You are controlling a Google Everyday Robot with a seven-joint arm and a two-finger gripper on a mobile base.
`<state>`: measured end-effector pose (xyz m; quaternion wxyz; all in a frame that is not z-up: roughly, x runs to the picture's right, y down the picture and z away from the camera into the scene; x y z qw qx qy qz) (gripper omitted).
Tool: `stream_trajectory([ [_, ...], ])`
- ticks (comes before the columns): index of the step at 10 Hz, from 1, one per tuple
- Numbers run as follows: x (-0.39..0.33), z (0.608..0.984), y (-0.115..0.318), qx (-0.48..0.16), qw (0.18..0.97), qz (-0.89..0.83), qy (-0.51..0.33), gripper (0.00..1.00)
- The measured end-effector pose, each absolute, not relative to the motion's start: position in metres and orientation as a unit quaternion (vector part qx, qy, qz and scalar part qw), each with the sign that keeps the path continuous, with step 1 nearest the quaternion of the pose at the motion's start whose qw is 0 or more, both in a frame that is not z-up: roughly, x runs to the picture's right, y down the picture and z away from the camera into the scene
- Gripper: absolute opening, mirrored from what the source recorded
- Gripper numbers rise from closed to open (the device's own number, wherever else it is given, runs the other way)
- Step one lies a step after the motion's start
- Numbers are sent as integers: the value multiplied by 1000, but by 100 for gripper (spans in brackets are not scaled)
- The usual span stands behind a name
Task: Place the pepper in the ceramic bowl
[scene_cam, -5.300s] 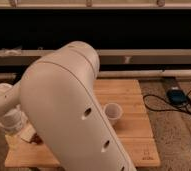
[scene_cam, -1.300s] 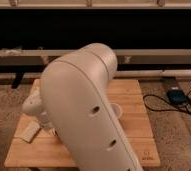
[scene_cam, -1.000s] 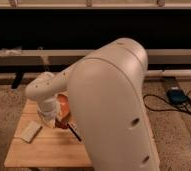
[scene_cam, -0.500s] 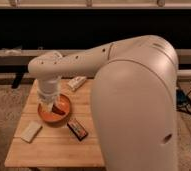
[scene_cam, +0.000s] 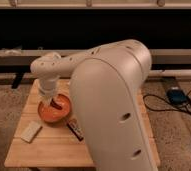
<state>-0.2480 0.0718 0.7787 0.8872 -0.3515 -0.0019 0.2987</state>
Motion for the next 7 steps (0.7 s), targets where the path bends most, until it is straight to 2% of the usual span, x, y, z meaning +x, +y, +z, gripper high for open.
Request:
stream_trajectory([
  [1,-256,788,72,-347,888,301,-1,75],
  [7,-256,808,66,-342,887,309,-1,75],
])
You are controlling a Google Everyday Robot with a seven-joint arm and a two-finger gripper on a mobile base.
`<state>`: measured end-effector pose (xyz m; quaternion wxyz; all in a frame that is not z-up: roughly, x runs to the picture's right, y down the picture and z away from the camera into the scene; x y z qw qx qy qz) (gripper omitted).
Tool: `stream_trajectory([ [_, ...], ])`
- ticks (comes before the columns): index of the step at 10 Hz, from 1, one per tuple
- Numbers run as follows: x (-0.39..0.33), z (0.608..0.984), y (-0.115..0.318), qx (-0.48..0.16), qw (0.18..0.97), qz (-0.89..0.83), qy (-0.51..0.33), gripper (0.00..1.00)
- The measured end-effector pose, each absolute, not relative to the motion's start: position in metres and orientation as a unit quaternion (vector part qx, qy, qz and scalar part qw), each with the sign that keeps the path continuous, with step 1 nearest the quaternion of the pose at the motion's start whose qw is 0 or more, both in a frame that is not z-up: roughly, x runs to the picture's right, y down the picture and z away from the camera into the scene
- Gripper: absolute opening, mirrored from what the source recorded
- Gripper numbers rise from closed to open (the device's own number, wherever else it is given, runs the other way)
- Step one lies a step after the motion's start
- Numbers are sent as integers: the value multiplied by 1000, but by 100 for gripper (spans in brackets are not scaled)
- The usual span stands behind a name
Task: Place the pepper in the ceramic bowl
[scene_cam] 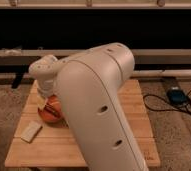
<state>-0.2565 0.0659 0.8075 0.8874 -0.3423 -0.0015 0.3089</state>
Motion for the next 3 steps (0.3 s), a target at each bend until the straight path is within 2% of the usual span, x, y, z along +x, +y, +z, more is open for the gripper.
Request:
stream_trajectory([
  [3,-251,809,63,-354,883,308,-13,75],
])
